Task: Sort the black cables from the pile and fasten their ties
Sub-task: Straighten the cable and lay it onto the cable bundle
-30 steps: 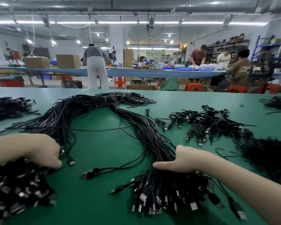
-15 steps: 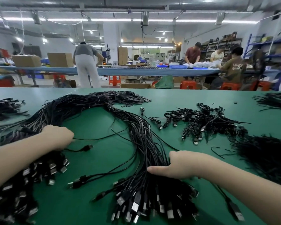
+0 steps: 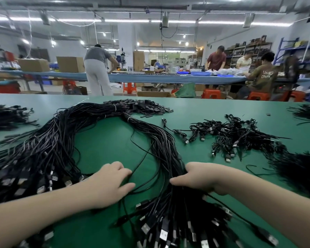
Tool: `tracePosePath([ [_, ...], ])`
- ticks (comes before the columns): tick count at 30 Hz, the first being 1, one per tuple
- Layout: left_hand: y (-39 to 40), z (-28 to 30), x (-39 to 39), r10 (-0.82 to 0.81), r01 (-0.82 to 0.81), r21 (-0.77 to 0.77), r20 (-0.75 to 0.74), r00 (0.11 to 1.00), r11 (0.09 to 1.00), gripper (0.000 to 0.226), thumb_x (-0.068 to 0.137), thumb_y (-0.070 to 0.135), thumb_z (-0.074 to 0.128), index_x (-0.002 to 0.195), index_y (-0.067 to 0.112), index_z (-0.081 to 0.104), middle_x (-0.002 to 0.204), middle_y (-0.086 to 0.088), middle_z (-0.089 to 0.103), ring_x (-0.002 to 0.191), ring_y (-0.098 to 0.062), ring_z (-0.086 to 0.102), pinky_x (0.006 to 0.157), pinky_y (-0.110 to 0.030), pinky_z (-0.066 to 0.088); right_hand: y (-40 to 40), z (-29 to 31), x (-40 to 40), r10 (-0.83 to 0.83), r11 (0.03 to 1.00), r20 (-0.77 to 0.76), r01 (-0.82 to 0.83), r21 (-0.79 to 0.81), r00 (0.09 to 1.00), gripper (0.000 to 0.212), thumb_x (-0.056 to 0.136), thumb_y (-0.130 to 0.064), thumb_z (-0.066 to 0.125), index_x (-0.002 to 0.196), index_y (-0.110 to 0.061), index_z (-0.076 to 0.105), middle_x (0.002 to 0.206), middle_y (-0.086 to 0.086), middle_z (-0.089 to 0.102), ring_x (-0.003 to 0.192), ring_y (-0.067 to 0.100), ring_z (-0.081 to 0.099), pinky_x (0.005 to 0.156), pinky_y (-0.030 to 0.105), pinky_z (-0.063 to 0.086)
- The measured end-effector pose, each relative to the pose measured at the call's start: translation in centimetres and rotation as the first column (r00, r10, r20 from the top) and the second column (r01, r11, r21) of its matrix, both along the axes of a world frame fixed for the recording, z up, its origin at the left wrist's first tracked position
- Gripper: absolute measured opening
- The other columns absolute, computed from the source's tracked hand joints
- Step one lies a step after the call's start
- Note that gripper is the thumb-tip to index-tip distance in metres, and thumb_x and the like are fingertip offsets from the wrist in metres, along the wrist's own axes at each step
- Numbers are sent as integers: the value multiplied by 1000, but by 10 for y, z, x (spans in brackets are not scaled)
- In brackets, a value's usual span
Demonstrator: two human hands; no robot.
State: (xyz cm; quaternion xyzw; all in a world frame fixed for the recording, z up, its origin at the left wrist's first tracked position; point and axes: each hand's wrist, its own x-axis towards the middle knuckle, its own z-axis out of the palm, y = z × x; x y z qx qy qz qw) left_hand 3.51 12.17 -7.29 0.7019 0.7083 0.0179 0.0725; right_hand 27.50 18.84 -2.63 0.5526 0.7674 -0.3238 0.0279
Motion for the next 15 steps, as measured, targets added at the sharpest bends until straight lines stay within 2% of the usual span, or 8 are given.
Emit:
tracePosePath([
  [3,-5,6,-8,131,-145,22,313,941,989,34,100,42,34,100,19,59,111,-5,64,101,-18,59,95,-37,48,-9,-2,-39,81,997,-73,-81,7,994,23,90,-30,59,80,-10,52,75,1,55,61,18,55,52,23,45],
  [4,-3,13,-13,194,-221,4,462,865,975,35,101,40,36,99,14,59,108,-8,66,94,-22,63,90,-38,52,-14,-2,-55,104,994,-140,-106,-7,985,21,91,-25,60,79,-10,53,73,2,54,56,16,55,47,21,42],
  [6,4,27,-21,279,-325,-16,551,786,946,38,100,41,40,107,10,60,111,-7,66,94,-24,66,90,-37,52,-25,1,-89,197,978,-291,-207,-3,936,8,95,-14,55,90,-9,58,76,3,56,51,3,60,41,21,43],
  [7,10,34,-29,292,-356,57,461,838,933,41,98,42,42,116,11,61,118,-7,65,104,-25,64,95,-33,48,-30,1,-108,257,964,-327,-263,28,909,12,97,-12,51,106,-7,59,92,5,63,71,-2,66,52,18,48],
  [9,19,42,-41,324,-375,180,256,911,910,53,96,47,45,134,12,52,137,-7,56,126,-23,51,102,-27,36,-38,-5,-144,359,933,-268,-335,132,894,39,99,-22,47,132,-1,50,132,16,55,123,21,53,93,24,42],
  [10,22,46,-44,373,-398,151,172,912,905,59,95,50,45,138,10,47,141,-9,51,130,-23,47,102,-26,35,-38,-8,-157,373,925,-218,-343,164,902,47,99,-31,47,136,-3,47,138,18,50,129,30,46,102,33,39],
  [12,31,44,-48,456,-457,9,49,889,890,66,94,53,46,139,4,42,141,-15,49,128,-27,48,97,-27,39,-35,-15,-168,408,901,-155,-371,224,900,56,96,-45,49,139,-9,46,137,17,51,128,33,46,103,39,41],
  [15,41,39,-50,479,-480,-120,-41,877,869,58,88,41,54,132,4,47,128,-14,57,113,-27,57,85,-27,47,-34,-23,-142,480,864,-168,-431,258,861,54,89,-60,51,117,-14,62,101,10,64,100,28,59,77,31,45],
])
